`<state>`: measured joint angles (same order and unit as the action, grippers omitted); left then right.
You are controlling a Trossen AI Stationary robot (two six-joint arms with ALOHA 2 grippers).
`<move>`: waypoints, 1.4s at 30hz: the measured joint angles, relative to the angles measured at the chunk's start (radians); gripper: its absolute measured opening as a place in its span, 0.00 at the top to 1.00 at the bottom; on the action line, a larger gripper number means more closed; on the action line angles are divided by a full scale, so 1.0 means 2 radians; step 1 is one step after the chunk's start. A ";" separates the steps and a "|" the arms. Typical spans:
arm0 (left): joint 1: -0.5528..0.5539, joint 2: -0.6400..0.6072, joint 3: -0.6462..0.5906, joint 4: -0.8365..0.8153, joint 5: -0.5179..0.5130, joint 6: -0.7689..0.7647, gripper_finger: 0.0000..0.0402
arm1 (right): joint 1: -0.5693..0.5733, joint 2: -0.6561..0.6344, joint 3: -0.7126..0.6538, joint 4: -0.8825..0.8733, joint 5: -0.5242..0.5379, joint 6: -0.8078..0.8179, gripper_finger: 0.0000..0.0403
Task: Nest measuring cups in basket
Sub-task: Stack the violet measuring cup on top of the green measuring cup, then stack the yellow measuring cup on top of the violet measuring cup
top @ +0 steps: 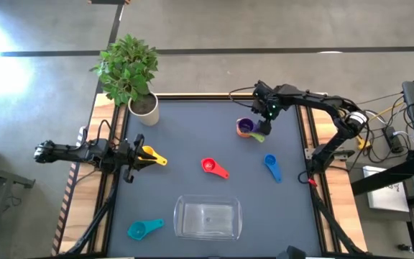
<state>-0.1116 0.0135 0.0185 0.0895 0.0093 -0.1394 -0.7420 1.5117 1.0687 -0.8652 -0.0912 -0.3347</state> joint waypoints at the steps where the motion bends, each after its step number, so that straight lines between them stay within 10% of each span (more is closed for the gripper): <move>1: 0.000 0.000 0.000 0.000 0.000 0.000 0.90 | 0.005 -0.004 0.000 -0.009 -0.009 0.001 0.30; 9: 0.000 0.000 0.000 0.000 0.000 0.000 0.90 | 0.019 -0.070 0.000 -0.040 -0.024 0.017 0.29; 16: 0.000 0.000 0.000 0.000 0.000 0.000 0.90 | 0.045 -0.196 -0.020 0.013 -0.230 0.104 0.34; 32: 0.000 0.000 0.000 0.000 0.000 0.004 0.90 | 0.236 -0.413 -0.154 0.290 -0.081 0.220 0.43; 42: 0.001 0.000 0.000 0.003 -0.014 0.257 0.90 | 0.236 -0.382 -0.154 0.302 -0.085 0.214 0.43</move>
<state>-0.1104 0.0135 0.0185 0.0958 -0.0177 0.3744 -0.2703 0.7484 0.7604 -0.2619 -0.2613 0.0933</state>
